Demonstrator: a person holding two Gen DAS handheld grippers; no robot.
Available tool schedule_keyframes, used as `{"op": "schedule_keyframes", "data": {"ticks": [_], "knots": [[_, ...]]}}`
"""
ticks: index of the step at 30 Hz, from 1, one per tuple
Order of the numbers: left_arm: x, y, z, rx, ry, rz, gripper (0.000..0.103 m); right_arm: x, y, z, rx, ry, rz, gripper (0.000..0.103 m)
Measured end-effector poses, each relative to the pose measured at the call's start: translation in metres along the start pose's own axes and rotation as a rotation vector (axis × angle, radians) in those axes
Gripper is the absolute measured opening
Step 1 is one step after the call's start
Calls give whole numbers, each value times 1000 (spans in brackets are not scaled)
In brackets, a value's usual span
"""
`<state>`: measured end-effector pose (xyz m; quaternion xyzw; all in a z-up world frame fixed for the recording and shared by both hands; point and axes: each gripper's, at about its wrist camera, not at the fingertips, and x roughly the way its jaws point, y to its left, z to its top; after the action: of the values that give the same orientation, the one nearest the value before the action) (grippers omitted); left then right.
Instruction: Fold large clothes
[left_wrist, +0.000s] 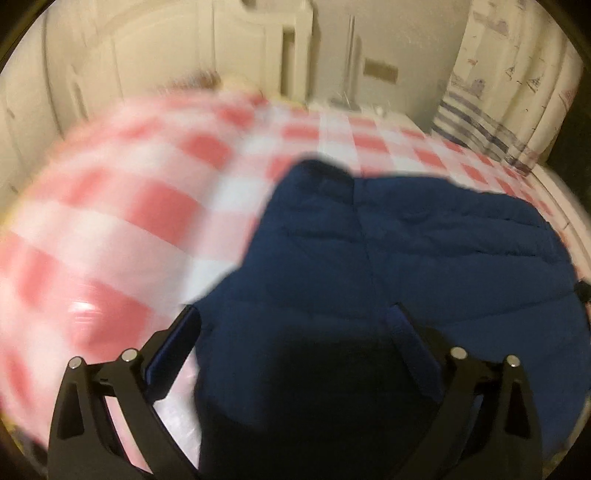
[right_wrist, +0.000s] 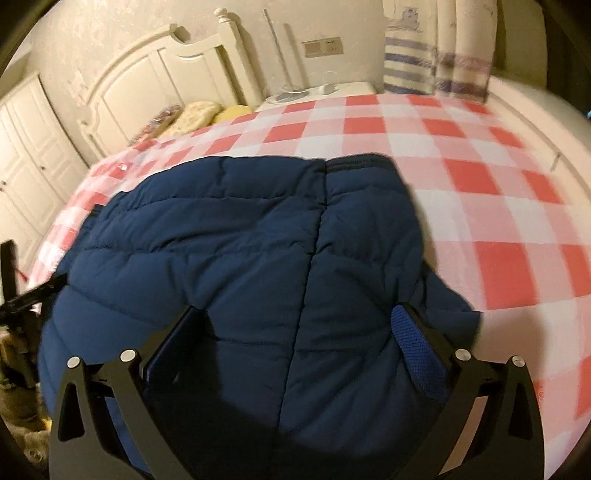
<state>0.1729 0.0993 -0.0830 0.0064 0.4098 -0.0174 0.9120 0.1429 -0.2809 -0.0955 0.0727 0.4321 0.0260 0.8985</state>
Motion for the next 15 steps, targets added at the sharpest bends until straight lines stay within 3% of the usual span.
{"op": "schedule_keyframes", "data": {"ticks": [3,6,11,12,15], "knots": [[-53,-24,-12,88,-116,-61,100,-46,27,-12,-70,-100,62,98],[-77,-56,-33,189,-137,-60,100,-74,53,-31,-162,-142,55,98],[-42,-89,-67,264,-29,-36,101,-58,71,-70,-215,-65,56,98],[-38,-86,-72,254,-48,-40,101,-47,71,-79,-220,-45,35,98],[-29,-84,-81,272,-109,-47,101,-39,65,-93,-233,-133,63,99]]}}
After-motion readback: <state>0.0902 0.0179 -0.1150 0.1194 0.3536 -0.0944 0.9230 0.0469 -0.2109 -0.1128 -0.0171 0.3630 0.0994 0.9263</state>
